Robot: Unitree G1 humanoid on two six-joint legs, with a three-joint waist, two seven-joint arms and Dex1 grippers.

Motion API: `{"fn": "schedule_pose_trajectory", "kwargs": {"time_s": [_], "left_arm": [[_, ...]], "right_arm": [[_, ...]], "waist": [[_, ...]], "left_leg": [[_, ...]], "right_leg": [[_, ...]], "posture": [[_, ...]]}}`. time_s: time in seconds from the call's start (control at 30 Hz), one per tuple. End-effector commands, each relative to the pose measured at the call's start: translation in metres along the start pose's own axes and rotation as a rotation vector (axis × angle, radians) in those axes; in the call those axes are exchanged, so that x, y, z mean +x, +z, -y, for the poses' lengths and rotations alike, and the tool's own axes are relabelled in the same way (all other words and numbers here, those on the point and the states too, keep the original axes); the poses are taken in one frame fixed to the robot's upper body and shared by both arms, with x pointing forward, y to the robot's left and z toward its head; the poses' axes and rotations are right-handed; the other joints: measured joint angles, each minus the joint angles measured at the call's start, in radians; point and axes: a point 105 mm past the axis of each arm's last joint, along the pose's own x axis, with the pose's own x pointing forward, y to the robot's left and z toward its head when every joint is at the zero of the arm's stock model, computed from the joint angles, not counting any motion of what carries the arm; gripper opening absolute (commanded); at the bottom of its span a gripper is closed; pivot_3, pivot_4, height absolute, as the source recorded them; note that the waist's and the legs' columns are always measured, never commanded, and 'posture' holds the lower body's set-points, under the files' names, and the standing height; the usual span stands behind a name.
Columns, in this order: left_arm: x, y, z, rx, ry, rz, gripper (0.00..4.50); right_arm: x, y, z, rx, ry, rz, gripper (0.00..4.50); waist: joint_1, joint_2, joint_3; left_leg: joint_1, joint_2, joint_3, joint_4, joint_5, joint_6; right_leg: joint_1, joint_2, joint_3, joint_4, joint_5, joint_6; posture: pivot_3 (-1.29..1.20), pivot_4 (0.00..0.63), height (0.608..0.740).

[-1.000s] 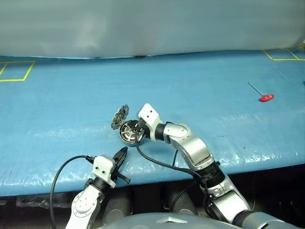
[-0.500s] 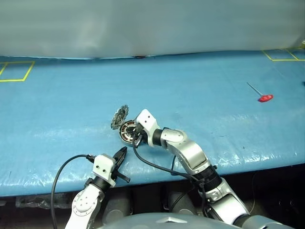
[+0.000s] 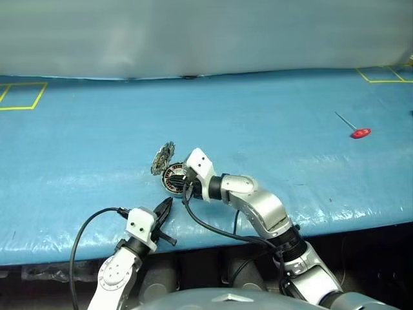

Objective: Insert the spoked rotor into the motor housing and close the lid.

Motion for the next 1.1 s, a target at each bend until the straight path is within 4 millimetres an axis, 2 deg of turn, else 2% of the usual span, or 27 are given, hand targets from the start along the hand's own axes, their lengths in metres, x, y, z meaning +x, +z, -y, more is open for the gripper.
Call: {"fn": "schedule_pose_trajectory", "kwargs": {"time_s": [0.03, 0.33, 0.5, 0.67, 0.73, 0.9, 1.0, 1.1], "left_arm": [[0.000, 0.012, 0.001, 0.020, 0.000, 0.044, 0.00], [-0.001, 0.017, -0.006, 0.043, 0.029, 0.046, 0.00], [-0.009, 0.023, -0.018, 0.051, 0.094, 0.072, 0.00], [-0.021, 0.033, -0.040, 0.055, 0.201, 0.125, 0.00], [-0.031, 0.034, -0.056, 0.073, 0.265, 0.116, 0.00], [-0.046, 0.045, -0.100, 0.121, 0.422, 0.124, 0.00], [-0.046, 0.057, -0.124, 0.134, 0.475, 0.145, 0.00], [-0.031, 0.066, -0.142, 0.081, 0.437, 0.159, 0.00]], "right_arm": [[-0.012, 0.028, 0.000, -0.057, 0.004, 0.090, 0.02], [-0.045, 0.024, 0.015, -0.134, -0.089, 0.055, 0.02], [-0.057, 0.010, 0.019, -0.142, -0.165, 0.063, 0.02], [-0.060, -0.013, 0.013, -0.105, -0.188, 0.082, 0.02], [-0.060, -0.020, 0.012, -0.112, -0.199, 0.073, 0.02], [-0.060, -0.017, 0.009, -0.094, -0.218, 0.117, 0.02], [-0.062, -0.017, 0.010, -0.086, -0.237, 0.131, 0.02], [-0.064, -0.018, 0.011, -0.082, -0.254, 0.133, 0.02]], "waist": [[0.001, 0.000, 0.000], [0.001, 0.000, 0.000], [0.001, -0.001, 0.000], [0.002, -0.002, 0.001], [0.001, -0.003, 0.001], [0.002, -0.004, 0.001], [0.007, -0.006, 0.002], [0.010, -0.008, 0.001]], "left_leg": [[0.000, 0.000, 0.000, 0.000, 0.000, 0.000], [0.000, 0.000, 0.000, 0.000, 0.000, 0.000], [0.000, 0.001, 0.000, 0.000, 0.000, 0.000], [0.000, 0.000, 0.000, 0.000, 0.000, 0.000], [0.000, 0.000, 0.000, 0.000, 0.000, 0.000], [0.000, 0.002, 0.000, 0.000, 0.000, 0.000], [0.000, 0.002, -0.001, 0.000, 0.000, -0.001], [0.001, 0.001, -0.002, 0.001, 0.000, 0.000]], "right_leg": [[0.000, 0.000, 0.000, 0.000, 0.000, 0.000], [0.000, 0.000, 0.000, 0.000, 0.000, 0.000], [0.000, 0.000, 0.000, 0.000, -0.001, 0.000], [0.000, 0.000, 0.000, -0.001, -0.002, 0.002], [0.000, 0.000, 0.000, -0.001, -0.003, 0.003], [0.000, 0.001, 0.000, 0.000, -0.003, 0.004], [0.000, 0.001, -0.002, 0.000, -0.003, 0.003], [0.001, 0.000, -0.002, 0.000, -0.003, 0.003]], "posture": [[0.00, 0.150, 0.740], [0.00, 0.150, 0.740], [0.00, 0.150, 0.740], [0.00, 0.150, 0.740], [0.00, 0.150, 0.740], [0.00, 0.150, 0.740], [0.00, 0.150, 0.740], [0.00, 0.150, 0.740]]}}
